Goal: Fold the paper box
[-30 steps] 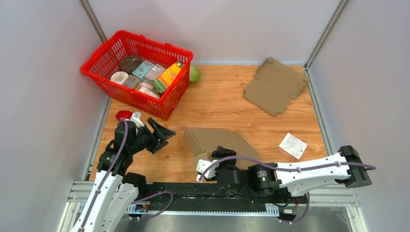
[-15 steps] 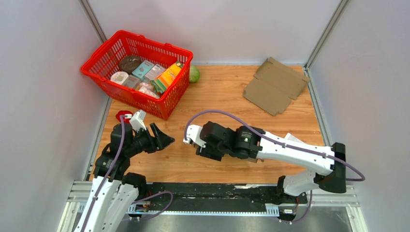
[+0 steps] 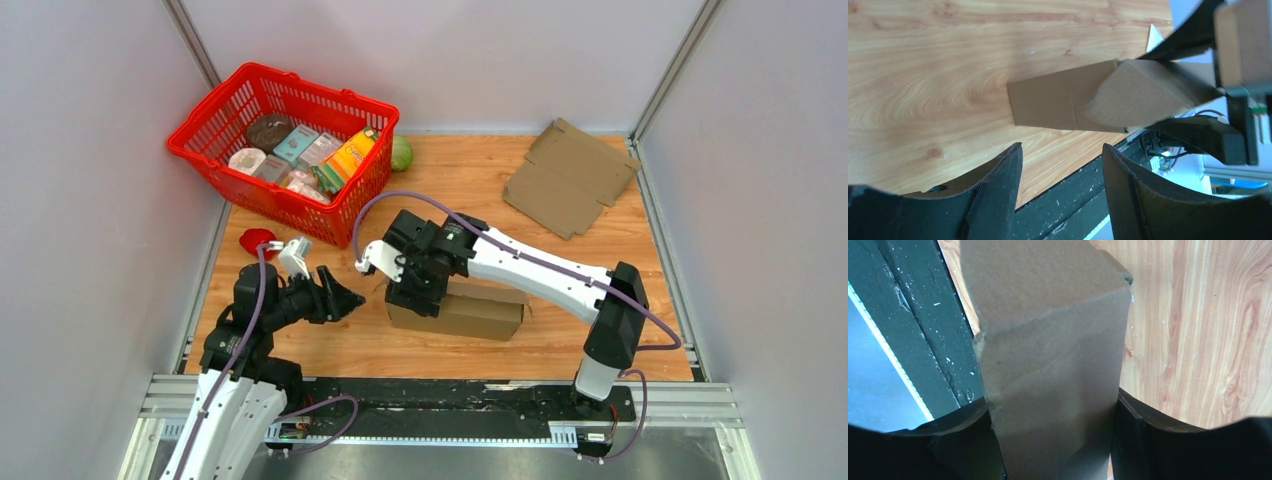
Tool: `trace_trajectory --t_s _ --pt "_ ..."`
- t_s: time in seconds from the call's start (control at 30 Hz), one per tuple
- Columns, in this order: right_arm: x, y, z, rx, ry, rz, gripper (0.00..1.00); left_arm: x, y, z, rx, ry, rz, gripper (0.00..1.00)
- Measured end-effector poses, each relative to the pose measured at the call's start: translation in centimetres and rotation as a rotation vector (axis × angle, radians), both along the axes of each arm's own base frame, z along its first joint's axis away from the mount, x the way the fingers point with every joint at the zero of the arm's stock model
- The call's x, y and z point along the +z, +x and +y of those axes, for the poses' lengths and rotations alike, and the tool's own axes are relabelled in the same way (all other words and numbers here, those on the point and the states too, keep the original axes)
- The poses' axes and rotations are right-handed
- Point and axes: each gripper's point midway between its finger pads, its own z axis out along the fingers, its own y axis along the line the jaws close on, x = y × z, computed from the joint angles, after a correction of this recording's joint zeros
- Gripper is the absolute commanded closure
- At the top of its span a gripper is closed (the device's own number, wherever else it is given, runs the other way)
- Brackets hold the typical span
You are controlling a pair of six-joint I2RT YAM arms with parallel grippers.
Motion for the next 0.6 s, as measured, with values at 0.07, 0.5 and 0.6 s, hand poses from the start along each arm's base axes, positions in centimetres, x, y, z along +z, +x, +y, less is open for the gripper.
trace_trajectory --t_s 0.07,0.5,0.6 --pt "0.0 0.5 -0.1 -0.016 0.014 0.025 0.19 0.5 0.2 -0.4 -0.024 -0.017 -0.035 0.33" --pt "0.5 0.7 -2.4 -0.098 0.131 0.016 0.0 3.9 1.2 -3.2 -0.214 -0.036 -0.201 0.22" --pt "1.2 0.9 -3.3 -0.121 0.168 -0.003 0.0 4.3 1.2 -4.1 -0.272 -0.004 -0.22 0.25"
